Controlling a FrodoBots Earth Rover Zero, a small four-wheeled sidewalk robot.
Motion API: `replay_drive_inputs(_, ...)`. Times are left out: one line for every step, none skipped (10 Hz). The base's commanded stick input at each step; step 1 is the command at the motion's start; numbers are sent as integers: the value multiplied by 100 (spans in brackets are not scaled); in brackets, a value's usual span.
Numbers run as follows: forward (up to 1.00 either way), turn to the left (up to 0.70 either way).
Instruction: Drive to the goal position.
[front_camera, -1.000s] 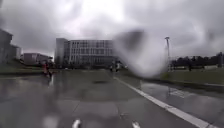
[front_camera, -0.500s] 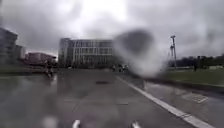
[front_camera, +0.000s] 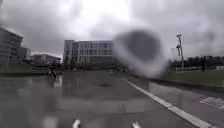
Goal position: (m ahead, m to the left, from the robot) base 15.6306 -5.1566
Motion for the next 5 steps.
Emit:
replay_drive_inputs(70,-10)
replay_drive_inputs(70,-30)
replay_drive_inputs(70,-34)
replay_drive_inputs(70,0)
replay_drive_inputs(70,0)
